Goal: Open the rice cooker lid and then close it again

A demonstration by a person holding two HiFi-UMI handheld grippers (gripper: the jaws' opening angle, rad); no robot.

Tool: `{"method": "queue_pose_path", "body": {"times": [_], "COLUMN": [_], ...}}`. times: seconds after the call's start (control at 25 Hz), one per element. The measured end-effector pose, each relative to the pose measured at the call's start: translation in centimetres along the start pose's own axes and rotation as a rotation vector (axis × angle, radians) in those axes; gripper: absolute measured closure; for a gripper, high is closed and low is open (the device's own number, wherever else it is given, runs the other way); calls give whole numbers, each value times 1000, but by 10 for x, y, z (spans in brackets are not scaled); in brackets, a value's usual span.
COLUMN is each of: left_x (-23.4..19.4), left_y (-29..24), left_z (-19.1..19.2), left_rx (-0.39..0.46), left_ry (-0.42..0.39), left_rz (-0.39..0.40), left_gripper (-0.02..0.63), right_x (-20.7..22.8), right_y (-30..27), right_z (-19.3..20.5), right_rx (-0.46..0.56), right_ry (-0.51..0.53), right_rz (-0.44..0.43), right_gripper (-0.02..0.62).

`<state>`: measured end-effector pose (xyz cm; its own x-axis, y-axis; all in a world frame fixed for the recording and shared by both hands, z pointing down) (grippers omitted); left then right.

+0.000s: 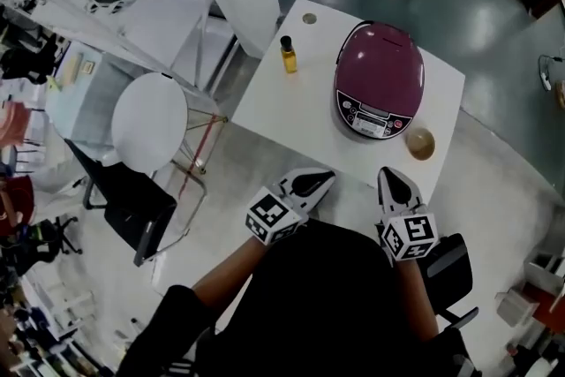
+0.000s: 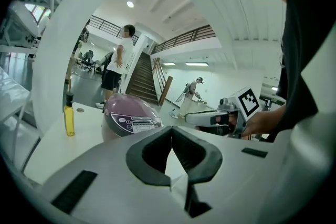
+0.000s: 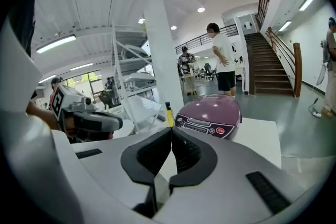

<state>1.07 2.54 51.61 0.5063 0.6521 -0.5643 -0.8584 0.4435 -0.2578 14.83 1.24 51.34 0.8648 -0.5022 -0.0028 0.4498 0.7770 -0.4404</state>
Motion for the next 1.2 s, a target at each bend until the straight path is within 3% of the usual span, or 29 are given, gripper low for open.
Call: {"method": "queue_pose_path", "body": {"times": [0.16, 0.4, 0.6, 0.8, 1.0, 1.2], "left_x": [43, 101, 141, 170, 179, 156], "left_y": [4, 7, 19, 42, 66, 114], "left_z": [20, 59, 92, 88, 82, 70], "left_rx": [54, 59, 3, 79, 104, 198], "left_ry": [3, -47, -90, -101, -133, -136], "left_rz": [-47, -103, -84, -122, -117, -176], "left_gripper": [603, 603, 603, 603, 603, 603], "right_x": [2, 12, -4, -23, -37, -69], "right_y": [51, 130, 182, 218, 239, 238], "right_z": [11, 54, 87, 94, 83, 71], "right_rx": [40, 58, 53, 71, 89, 100], "right_ry": [3, -36, -62, -75, -50, -31], "right_rz": [26, 105, 129, 153, 228, 264], "right_gripper": [595, 595, 595, 595, 595, 595]}}
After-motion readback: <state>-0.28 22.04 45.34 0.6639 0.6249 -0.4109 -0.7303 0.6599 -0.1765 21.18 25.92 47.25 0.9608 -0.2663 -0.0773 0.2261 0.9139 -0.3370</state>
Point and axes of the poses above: the fingertips, and each gripper's own axes: y backward along the fingers, x to its right, z out of its underside, the point moved 2 cm from there along y, backward along the fingers, and after that the axes turned 12 degrees about y, right-handed, at the moved point
